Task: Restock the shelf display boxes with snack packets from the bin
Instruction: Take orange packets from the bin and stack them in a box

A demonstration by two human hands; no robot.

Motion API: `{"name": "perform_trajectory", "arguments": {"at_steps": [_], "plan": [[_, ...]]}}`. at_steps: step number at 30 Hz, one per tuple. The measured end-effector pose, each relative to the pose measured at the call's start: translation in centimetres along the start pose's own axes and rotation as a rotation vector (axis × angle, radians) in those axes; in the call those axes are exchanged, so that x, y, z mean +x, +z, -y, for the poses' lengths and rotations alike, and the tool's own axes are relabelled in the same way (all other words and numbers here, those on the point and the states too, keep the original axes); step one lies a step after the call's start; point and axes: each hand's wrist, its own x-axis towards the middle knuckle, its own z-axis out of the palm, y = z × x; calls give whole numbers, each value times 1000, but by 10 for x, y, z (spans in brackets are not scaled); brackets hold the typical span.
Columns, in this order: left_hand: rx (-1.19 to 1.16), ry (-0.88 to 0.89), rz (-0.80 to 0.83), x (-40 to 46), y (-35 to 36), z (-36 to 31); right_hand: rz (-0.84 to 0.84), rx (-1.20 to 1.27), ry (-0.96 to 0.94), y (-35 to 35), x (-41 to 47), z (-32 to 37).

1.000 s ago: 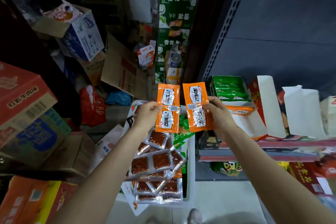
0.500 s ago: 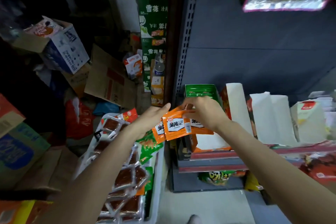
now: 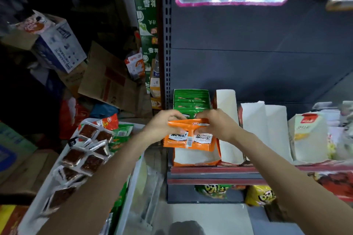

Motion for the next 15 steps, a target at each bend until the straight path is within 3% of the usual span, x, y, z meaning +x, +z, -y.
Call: {"name": "perform_trajectory", "arguments": {"at_steps": [3,8,12,15], "plan": [[19,-54,-66,12,13,9,-61,1,30,5,-3,-16],[58,-209,-335,23,25,35,-297,72,159,27,5,-37],[97,-340,-251,20,35,42,-386,228,212,41,14,-33],[-31,-379,-234,19,38,43,-324,198,192,51,16,-36]]}}
